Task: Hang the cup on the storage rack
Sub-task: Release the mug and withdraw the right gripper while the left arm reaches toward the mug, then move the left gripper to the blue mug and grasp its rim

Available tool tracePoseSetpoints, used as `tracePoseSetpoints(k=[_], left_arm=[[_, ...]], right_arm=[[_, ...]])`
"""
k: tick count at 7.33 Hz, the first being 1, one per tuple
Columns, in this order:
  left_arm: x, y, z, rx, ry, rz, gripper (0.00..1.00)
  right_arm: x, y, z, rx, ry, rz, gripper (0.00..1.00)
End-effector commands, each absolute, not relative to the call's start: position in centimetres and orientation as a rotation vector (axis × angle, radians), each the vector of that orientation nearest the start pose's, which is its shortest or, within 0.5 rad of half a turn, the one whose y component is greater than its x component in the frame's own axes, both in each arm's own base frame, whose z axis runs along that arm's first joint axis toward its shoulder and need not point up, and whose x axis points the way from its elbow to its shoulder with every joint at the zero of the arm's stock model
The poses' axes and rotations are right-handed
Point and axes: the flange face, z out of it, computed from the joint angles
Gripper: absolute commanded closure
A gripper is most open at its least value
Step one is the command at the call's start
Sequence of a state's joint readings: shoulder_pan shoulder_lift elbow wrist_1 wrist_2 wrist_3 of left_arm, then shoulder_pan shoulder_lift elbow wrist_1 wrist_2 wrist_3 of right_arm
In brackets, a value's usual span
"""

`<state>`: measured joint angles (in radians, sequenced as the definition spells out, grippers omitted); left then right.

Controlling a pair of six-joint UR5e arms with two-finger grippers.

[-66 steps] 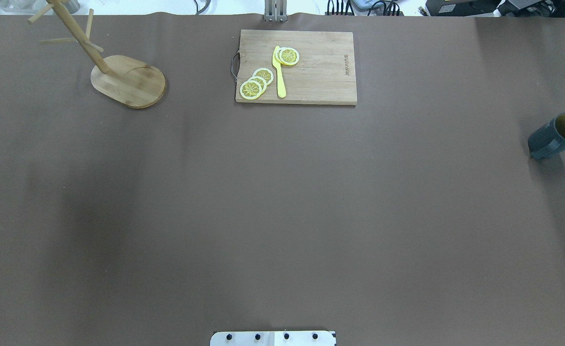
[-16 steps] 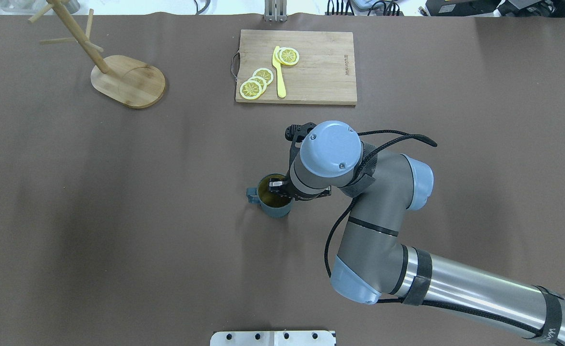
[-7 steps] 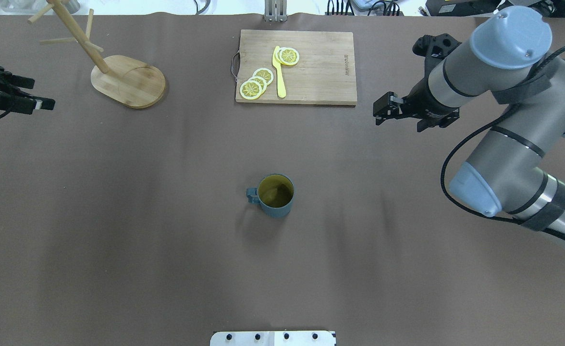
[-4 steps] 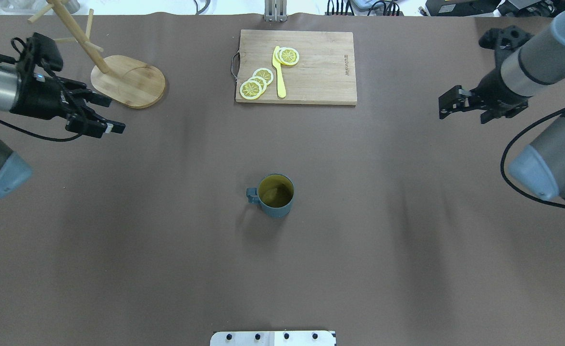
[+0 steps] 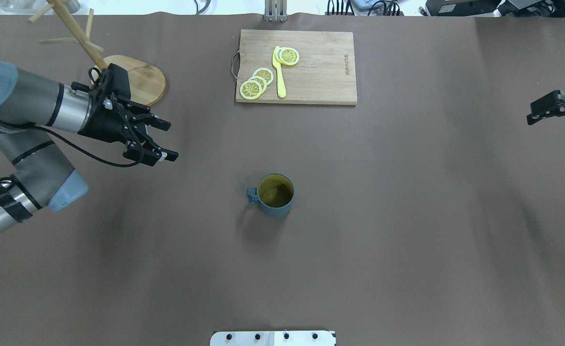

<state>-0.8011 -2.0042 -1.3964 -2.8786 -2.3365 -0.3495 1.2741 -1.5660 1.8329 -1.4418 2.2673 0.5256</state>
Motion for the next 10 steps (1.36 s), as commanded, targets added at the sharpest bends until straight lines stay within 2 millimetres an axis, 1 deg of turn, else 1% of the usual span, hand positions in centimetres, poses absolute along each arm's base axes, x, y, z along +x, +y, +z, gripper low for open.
tracePoseSetpoints(k=[1, 2, 3, 4, 5, 6, 7, 8, 9, 10], left_arm=[[41.6, -49.4, 34.4, 1.016, 1.318, 0.976, 0.03], [42.0, -48.9, 34.0, 1.030, 1.333, 0.988, 0.03], [42.5, -48.4, 34.0, 1.024, 1.346, 0.989, 0.02], [43.5, -47.4, 33.9, 1.019, 1.362, 1.006, 0.02], [44.9, -46.6, 33.5, 1.039, 1.361, 0.999, 0.02], [46.5, -45.2, 33.5, 1.127, 1.365, 0.985, 0.03], [47.7, -44.6, 34.7, 1.220, 1.373, 0.947, 0.03], [48.1, -44.1, 34.8, 1.253, 1.384, 0.936, 0.03], [47.9, -43.8, 35.0, 1.278, 1.398, 0.936, 0.03], [48.2, -43.7, 35.2, 1.282, 1.406, 0.935, 0.03]], right_arm=[[-3.3, -47.8, 55.3, 0.074, -0.776, 0.062, 0.00], [-2.7, -47.6, 55.5, 0.073, -0.777, 0.068, 0.00], [-1.7, -47.2, 56.6, 0.069, -0.772, 0.077, 0.00], [-0.6, -47.2, 58.0, 0.070, -0.773, 0.053, 0.00], [0.2, -47.1, 58.3, 0.068, -0.795, 0.061, 0.00], [0.2, -47.0, 58.5, 0.065, -0.795, 0.063, 0.00], [0.3, -46.9, 58.6, 0.064, -0.795, 0.063, 0.00], [0.3, -46.8, 58.6, 0.064, -0.795, 0.065, 0.00], [0.5, -46.9, 58.5, 0.067, -0.795, 0.067, 0.00], [0.5, -47.0, 58.6, 0.065, -0.795, 0.069, 0.00]])
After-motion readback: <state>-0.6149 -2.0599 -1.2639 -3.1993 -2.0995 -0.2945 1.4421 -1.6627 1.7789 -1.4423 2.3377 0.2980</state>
